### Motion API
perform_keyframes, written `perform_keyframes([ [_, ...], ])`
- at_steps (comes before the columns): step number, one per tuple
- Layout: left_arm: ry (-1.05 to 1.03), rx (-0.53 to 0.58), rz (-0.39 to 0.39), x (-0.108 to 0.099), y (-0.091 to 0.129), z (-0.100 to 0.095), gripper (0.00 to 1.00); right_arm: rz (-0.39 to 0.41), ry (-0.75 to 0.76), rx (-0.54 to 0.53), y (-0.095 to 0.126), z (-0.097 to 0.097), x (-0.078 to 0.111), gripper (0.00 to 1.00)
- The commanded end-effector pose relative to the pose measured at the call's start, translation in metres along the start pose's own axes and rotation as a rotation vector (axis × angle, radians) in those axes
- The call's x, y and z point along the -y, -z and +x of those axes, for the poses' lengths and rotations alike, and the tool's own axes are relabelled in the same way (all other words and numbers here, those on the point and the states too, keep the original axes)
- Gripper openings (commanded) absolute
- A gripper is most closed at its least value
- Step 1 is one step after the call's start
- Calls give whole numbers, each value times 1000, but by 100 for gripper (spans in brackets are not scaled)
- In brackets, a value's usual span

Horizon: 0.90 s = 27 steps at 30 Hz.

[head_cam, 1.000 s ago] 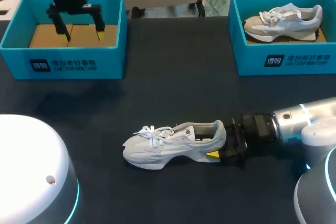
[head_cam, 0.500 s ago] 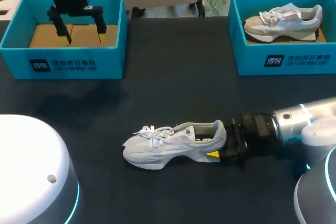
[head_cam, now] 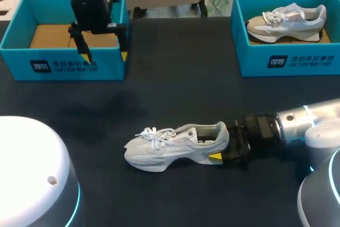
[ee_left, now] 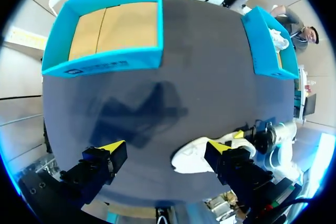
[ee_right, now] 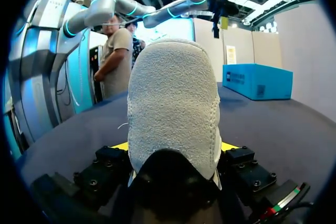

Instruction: Take the shoe out of the shoebox, open the shoe tongue, remove and reinsert the insole, then place the shoe into the shoebox

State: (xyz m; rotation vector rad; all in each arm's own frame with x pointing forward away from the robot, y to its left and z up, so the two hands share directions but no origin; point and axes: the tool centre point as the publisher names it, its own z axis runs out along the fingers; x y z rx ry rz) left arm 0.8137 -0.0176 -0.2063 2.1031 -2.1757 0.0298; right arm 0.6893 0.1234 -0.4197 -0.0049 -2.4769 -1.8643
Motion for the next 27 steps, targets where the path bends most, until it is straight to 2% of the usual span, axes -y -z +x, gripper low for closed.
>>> perform_keyframes([
  [1,1,-4,-4,-17,-6,18,100,2,-1,1,1,-1,1,0],
  [4,5,-17,-48,-26,-8,39,100,2,-1,1,1,-1,1,0],
  [17,5,-17,-48,-26,-8,39,100,2,-1,1,1,-1,1,0],
  [27,-7,-31,-26,-45,-12,70,100,2,-1,1,1,-1,1,0],
])
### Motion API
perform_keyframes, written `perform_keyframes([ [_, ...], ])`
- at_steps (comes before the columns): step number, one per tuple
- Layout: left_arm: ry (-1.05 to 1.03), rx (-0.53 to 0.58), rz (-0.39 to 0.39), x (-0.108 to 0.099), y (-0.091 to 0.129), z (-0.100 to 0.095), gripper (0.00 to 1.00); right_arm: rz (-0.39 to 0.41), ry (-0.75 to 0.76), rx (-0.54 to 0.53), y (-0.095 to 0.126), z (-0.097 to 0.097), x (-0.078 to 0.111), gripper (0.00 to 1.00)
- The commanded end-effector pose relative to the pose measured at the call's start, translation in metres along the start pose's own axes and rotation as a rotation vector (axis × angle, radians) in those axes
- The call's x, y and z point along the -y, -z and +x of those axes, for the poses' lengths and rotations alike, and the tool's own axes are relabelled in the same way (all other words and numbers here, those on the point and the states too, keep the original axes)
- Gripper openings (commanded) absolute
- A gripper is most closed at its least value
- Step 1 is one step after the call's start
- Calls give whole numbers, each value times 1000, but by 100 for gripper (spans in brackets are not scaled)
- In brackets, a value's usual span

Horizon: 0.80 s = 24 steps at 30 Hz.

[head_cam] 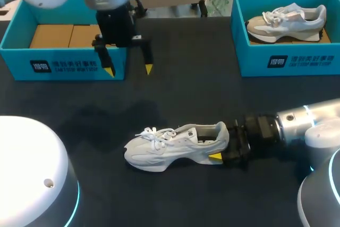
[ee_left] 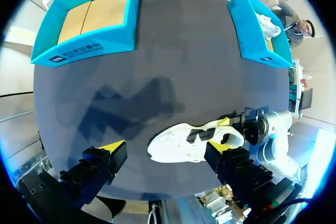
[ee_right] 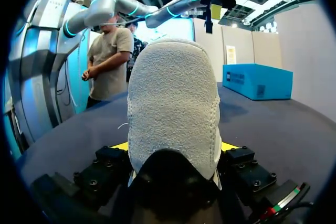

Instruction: Take the shoe out of the shoebox, open the shoe tongue, remove and reinsert the insole, then place the shoe into the shoebox

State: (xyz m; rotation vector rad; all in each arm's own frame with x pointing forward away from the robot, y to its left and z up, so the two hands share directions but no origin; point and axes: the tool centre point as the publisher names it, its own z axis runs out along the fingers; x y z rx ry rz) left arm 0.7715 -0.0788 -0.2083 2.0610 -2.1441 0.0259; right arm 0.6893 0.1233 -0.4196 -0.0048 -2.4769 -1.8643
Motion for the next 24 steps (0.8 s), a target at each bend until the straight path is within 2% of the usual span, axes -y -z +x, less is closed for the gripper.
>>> perform_keyframes([
  [1,-1,4,12,-6,-1,10,100,2,-1,1,1,-1,1,0],
  [10,-42,-10,-22,-28,-11,47,100,2,-1,1,1,-1,1,0],
  [13,-50,-12,-10,-34,-10,60,100,2,-1,1,1,-1,1,0],
  [23,-50,-12,-10,-34,-10,60,100,2,-1,1,1,-1,1,0],
  [24,-50,0,-16,-34,-16,64,100,2,-1,1,1,-1,1,0],
])
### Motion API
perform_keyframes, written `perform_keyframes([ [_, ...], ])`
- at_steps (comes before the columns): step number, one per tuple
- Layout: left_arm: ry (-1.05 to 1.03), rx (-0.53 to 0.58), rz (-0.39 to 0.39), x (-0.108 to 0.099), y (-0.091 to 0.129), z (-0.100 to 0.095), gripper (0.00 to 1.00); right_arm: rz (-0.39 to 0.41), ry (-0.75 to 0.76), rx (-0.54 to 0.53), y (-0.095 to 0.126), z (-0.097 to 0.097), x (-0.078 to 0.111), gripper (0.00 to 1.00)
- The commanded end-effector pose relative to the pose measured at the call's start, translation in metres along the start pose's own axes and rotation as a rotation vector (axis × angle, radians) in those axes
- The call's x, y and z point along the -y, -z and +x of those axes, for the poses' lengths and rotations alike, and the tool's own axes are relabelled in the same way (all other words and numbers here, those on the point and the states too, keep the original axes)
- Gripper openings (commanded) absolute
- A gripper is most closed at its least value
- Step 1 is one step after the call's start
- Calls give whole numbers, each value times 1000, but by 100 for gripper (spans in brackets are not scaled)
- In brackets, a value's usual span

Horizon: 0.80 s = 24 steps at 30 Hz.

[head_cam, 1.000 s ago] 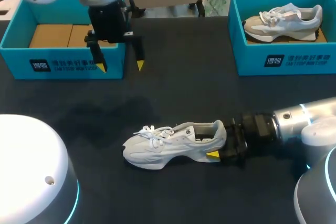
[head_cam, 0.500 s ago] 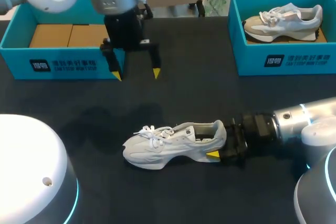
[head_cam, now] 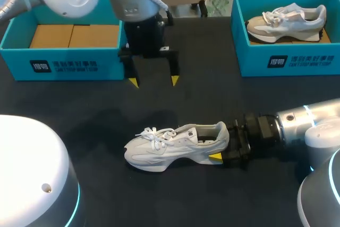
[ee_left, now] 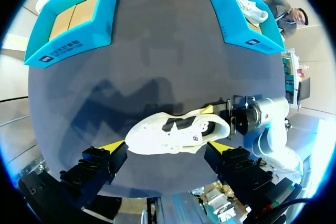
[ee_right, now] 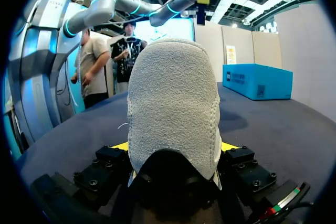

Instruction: Take the shoe out of the shoebox, open the shoe tongue, remove and reinsert the insole, then place the shoe into the shoebox

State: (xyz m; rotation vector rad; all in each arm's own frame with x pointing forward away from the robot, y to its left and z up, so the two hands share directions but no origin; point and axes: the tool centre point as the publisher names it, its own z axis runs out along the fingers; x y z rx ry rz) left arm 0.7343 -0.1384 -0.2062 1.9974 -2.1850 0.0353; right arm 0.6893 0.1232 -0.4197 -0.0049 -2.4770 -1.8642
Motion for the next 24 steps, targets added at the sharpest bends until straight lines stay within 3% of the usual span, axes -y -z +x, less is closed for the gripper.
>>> perform_keyframes([
  [1,24,24,-19,1,-11,7,100,2,-1,1,1,-1,1,0],
  [6,8,48,-51,-7,-25,22,100,2,-1,1,1,-1,1,0],
  [14,5,115,-33,-21,-39,44,100,2,-1,1,1,-1,1,0],
  [24,5,115,-33,-21,-39,44,100,2,-1,1,1,-1,1,0],
])
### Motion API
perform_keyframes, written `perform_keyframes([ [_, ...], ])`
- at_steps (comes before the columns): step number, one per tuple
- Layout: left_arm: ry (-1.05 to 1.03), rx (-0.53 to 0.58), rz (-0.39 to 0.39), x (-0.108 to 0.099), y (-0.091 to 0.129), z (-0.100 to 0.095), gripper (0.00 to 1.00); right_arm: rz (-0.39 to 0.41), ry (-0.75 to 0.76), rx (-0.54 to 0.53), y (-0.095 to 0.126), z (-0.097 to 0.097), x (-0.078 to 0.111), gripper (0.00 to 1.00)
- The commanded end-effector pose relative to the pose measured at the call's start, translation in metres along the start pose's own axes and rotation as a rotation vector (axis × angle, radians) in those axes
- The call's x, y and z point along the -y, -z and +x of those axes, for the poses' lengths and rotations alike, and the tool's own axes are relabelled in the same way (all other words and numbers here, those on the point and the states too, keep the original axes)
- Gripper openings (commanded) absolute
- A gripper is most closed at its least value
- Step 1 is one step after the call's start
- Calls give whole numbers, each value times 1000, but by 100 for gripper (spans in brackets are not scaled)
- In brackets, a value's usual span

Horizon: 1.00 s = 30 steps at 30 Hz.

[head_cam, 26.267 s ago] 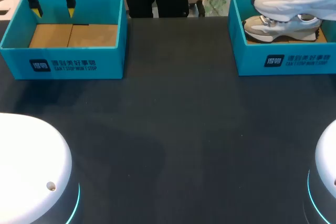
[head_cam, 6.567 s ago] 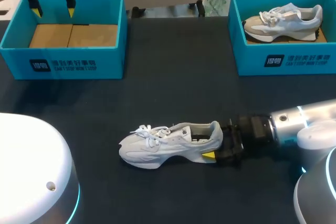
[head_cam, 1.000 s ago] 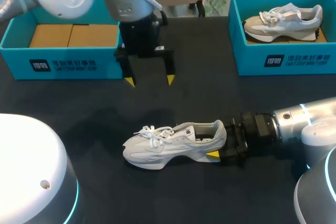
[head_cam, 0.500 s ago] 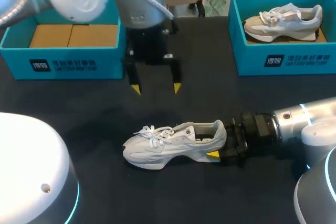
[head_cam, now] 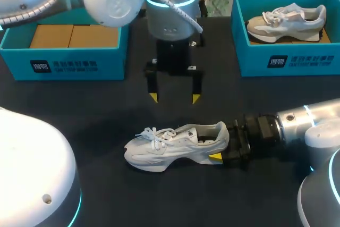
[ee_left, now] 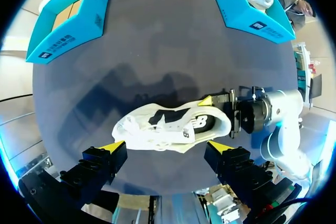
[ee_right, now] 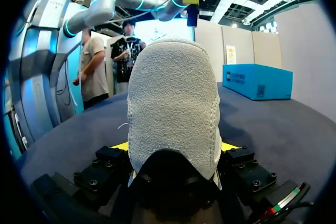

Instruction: Take the shoe out of the shoebox, open the shoe tongue, remove and reinsert the insole, then place the shoe into the shoebox

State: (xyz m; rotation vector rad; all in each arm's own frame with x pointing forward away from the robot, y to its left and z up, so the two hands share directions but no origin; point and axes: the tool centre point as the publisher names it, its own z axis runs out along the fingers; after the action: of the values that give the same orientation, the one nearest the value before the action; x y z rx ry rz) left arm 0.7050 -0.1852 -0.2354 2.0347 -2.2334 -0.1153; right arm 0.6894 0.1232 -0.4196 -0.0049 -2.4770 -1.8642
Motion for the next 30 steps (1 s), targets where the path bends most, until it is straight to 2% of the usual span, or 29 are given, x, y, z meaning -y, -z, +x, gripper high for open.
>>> perform_keyframes([
  [1,9,8,-19,0,-3,3,100,2,-1,1,1,-1,1,0],
  [4,58,28,-30,-3,-12,12,100,2,-1,1,1,-1,1,0],
  [13,85,89,-40,-9,-26,22,100,2,-1,1,1,-1,1,0],
  [15,84,130,13,-11,-25,21,100,2,-1,1,1,-1,1,0],
  [23,84,130,13,-11,-25,21,100,2,-1,1,1,-1,1,0],
  [24,95,149,28,-12,-31,24,100,2,-1,1,1,-1,1,0],
  [30,157,215,-41,-11,-54,31,100,2,-1,1,1,-1,1,0],
])
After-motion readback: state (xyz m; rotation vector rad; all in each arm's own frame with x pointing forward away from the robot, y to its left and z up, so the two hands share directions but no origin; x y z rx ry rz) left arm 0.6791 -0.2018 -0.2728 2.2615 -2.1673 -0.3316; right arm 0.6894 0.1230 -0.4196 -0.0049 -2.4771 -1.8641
